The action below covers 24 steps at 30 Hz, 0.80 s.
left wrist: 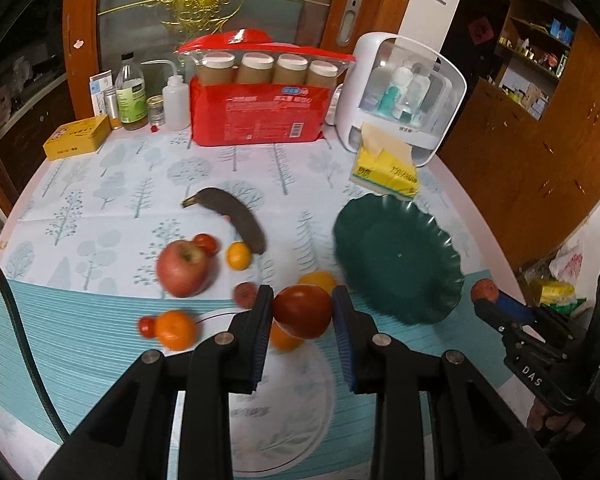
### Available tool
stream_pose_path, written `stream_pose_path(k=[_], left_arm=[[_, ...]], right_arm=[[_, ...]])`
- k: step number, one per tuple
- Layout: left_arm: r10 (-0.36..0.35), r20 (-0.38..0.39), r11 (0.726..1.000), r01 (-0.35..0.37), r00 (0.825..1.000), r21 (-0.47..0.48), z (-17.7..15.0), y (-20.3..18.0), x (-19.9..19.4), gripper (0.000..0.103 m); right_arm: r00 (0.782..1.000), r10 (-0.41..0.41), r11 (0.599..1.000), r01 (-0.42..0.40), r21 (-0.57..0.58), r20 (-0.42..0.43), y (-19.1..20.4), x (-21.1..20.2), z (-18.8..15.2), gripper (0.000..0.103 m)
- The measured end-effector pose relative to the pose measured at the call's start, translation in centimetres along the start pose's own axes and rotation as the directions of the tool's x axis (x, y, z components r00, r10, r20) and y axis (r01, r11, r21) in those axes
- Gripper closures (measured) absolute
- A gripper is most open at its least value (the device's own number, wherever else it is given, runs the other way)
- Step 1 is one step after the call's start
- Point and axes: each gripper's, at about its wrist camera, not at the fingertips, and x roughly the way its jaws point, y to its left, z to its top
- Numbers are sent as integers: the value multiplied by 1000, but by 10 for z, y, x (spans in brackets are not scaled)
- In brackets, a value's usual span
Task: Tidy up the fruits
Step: 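Carry the plum over the green plate with the right tool while the left tool carries the tomato there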
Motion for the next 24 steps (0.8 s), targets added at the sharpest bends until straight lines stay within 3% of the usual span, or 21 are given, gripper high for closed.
stream_pose_path(k=[14,24], left_arm=[[-10,-57,1000,10,998,-9,1,-87,68,75],[-20,-153,1000,19,988,-2,-10,-129,124,75]], right_arm=[[994,82,995,-85,-45,-76,-67,31,-1,75],[976,155,986,-162,-35,-150,-93,61,-13,75]])
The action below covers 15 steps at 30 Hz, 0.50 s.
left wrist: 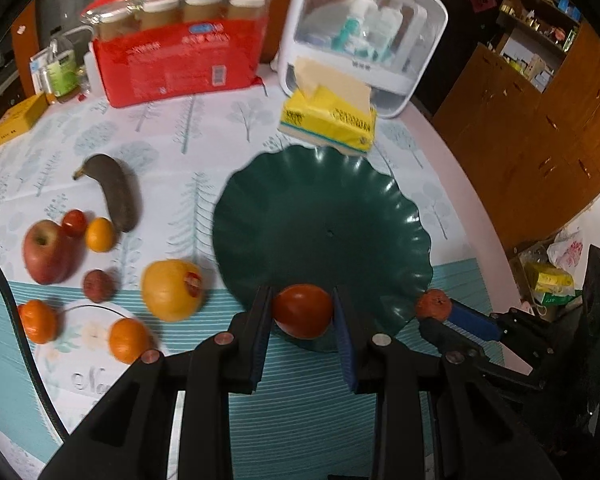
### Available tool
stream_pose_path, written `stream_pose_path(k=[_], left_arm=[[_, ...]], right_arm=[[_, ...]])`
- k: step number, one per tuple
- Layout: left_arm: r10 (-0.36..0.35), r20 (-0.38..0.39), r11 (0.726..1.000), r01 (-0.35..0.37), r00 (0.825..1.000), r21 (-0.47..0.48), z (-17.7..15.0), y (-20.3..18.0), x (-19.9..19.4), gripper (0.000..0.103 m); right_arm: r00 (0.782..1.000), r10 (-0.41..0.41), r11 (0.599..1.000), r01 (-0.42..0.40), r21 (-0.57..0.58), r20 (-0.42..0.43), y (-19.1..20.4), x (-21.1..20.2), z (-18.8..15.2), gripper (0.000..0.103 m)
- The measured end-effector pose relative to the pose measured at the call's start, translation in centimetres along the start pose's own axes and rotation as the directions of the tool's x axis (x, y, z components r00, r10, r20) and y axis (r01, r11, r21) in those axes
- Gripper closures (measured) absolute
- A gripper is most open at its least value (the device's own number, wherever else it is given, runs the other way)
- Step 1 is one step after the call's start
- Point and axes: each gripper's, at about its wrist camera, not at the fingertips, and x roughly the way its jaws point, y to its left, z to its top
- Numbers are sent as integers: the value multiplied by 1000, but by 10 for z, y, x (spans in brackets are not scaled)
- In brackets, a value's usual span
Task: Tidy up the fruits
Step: 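Carry the plum over the green plate with the right tool while the left tool carries the tomato there, then open the right tool to drop the plum while the left tool drops the tomato onto the plate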
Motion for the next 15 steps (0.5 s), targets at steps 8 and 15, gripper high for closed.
stream_pose_path(k=[8,15], left_arm=[[4,-58,1000,-3,998,14,-2,-15,27,75],[28,-62,999,-29,998,-14,-1,-11,26,60]], right_arm=[[998,40,999,-39,15,-45,-10,17,-3,75],[996,49,998,-47,28,-70,-12,25,-3,72]])
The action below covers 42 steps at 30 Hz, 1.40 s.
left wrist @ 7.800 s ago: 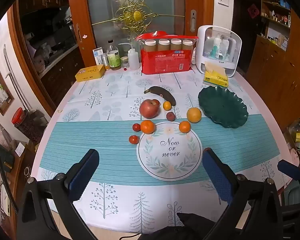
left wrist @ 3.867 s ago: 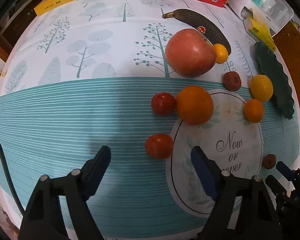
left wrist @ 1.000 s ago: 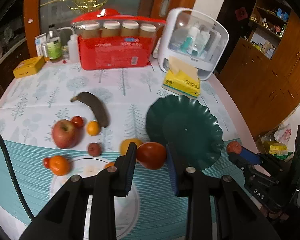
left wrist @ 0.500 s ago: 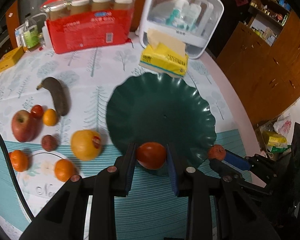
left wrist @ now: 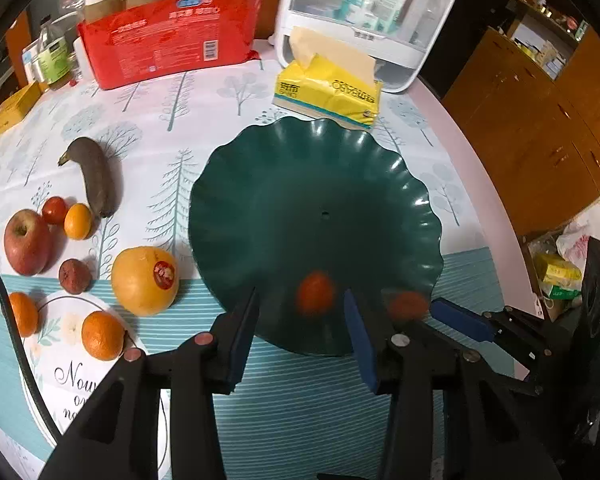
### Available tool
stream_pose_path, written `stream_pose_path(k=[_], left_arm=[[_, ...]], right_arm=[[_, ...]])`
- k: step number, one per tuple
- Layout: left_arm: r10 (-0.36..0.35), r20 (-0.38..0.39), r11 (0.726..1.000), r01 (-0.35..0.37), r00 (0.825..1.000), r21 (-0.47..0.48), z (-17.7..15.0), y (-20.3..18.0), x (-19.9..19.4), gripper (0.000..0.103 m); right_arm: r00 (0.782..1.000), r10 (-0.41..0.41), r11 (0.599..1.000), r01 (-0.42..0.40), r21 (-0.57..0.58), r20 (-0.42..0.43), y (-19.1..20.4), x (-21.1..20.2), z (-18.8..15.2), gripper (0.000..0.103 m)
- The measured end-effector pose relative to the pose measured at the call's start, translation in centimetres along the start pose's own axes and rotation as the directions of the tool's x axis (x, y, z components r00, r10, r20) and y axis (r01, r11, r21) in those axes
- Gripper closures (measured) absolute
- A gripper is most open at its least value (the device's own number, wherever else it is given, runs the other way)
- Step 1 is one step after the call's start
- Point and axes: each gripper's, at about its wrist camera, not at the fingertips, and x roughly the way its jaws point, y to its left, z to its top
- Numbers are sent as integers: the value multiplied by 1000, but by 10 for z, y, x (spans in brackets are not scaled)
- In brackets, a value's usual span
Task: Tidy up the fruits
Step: 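Open the right tool to drop the plum while the left tool drops the tomato onto the plate, then withdraw both open tools from the plate back toward the mandarins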
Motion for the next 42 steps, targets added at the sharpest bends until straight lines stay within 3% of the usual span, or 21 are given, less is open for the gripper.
stream_pose_path(k=[4,7,15,22,34,42], left_arm=[[21,-7,999,-21,1000,-30,-3,6,-4,60],[36,-3,998,-36,999,-41,-7,8,-9,60],[62,30,996,-60,998,-73,-27,19,-30,59],[89,44,990,-83,995,-117,-52,41,-49,52],[129,43,974,-119,991,-194,-99,100,-80,48],[154,41,967,-143,987,-211,-114,143,-103,44]], right_arm=[[1000,6,1000,-6,-7,12,2,-4,0,59],[1000,8,1000,-8,-9,20,4,-8,-1,57],[1000,26,1000,-27,10,13,11,-16,-6,57],[999,40,999,-40,34,-1,24,-23,-18,57],[998,51,993,-46,106,-48,49,-28,-43,56],[996,71,974,-57,217,-60,69,-25,-56,56]])
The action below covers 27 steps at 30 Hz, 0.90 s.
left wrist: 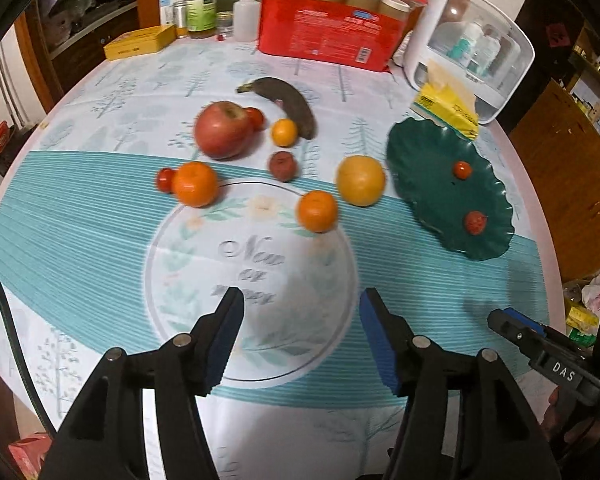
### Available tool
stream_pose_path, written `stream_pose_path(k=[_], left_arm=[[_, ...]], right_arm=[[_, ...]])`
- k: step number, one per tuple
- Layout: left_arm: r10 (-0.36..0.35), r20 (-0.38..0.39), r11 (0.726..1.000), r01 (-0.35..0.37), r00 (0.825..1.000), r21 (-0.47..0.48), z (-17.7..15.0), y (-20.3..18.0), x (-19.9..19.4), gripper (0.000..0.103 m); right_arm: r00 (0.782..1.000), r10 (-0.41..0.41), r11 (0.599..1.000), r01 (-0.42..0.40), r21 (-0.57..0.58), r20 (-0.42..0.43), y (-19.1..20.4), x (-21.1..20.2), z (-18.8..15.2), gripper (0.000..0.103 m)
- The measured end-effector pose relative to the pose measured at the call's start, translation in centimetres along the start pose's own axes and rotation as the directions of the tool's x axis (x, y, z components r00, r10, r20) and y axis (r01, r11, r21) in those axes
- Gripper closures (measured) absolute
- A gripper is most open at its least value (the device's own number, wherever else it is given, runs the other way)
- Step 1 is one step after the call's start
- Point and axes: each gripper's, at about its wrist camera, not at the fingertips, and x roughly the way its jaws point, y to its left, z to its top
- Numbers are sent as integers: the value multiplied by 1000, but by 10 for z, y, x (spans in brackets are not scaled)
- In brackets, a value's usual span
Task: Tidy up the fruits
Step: 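Withdraw both open tools from the plate back toward the mandarins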
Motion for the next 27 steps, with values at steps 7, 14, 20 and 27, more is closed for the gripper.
stream_pose_path(k=[7,14,20,27], left_arm=[[20,3,1000,-20,1000,16,4,40,-11,38],[45,11,996,-46,999,74,19,73,-18,33],[49,12,986,-51,999,158,42,92,-16,31],[48,5,963,-47,999,267,72,103,-4,30]], right_arm=[[1000,0,992,0,122,-6,16,10,-14,53],[1000,-5,979,5,206,-3,36,23,-21,52],[1000,-20,966,16,259,14,61,38,-24,52],[998,-50,961,38,274,38,92,56,-17,52]])
